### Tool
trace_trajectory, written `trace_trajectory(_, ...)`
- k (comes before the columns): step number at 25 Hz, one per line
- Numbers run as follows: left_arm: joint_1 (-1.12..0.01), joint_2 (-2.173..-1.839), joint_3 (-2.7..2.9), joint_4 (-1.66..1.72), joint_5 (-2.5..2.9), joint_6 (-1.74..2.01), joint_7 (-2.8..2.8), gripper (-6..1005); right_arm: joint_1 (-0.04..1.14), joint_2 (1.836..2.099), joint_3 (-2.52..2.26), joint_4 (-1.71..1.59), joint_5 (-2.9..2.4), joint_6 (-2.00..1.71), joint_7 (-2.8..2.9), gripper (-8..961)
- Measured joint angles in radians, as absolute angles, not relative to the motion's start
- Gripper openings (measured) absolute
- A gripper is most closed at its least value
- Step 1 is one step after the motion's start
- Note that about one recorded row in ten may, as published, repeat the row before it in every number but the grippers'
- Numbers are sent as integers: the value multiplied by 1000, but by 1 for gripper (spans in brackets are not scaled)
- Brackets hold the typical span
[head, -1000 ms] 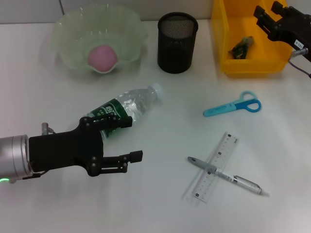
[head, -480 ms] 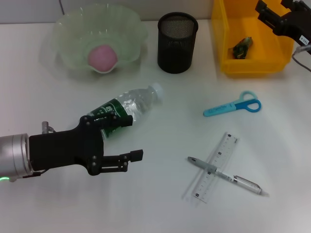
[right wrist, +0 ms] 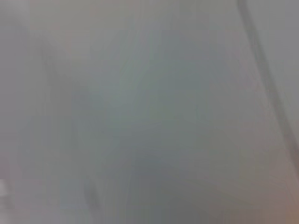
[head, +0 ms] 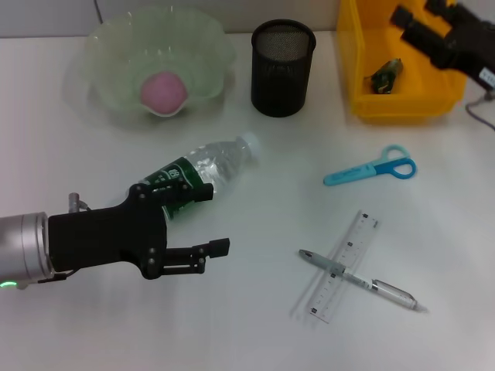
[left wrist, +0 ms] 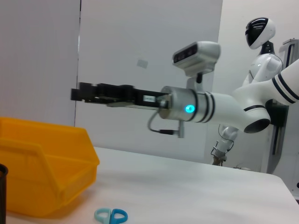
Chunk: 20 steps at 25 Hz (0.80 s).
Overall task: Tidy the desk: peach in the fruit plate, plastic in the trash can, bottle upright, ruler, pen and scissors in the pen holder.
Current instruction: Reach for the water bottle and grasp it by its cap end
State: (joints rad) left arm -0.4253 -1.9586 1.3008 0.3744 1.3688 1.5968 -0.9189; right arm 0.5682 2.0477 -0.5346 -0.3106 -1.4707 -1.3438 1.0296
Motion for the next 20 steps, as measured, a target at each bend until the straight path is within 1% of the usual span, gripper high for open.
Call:
trace_trajectory(2, -425, -1959, 1301, 374, 1369, 1597, -919, 811, 543, 2033, -586, -336, -1514, -1429, 1084, 776)
trace_trajectory(3, -425, -1959, 1301, 374, 1369, 1597, -919, 811, 519, 2019, -615, -359, -1569, -1509, 1115, 776)
trace_trajectory(7, -425, -1959, 1301, 374, 1369, 1597, -919, 811, 490, 2009, -634, -413, -1694, -1633, 1131, 776)
trace_trajectory(9, -424, -1960, 1301, 374, 1369, 1598, -919, 811, 474, 2012, -634, -455, -1788, -1687, 1131, 776)
trace_trajectory(11, -423, -1962, 1301, 374, 1368, 1598, -920, 811, 456, 2020, -629, -489, -1835, -1703, 1130, 776)
trace_trajectory(20, -427, -1963, 1294, 374, 1368, 1599, -932, 811, 398, 2047, -637, -649, -1956, -1712, 1148, 777)
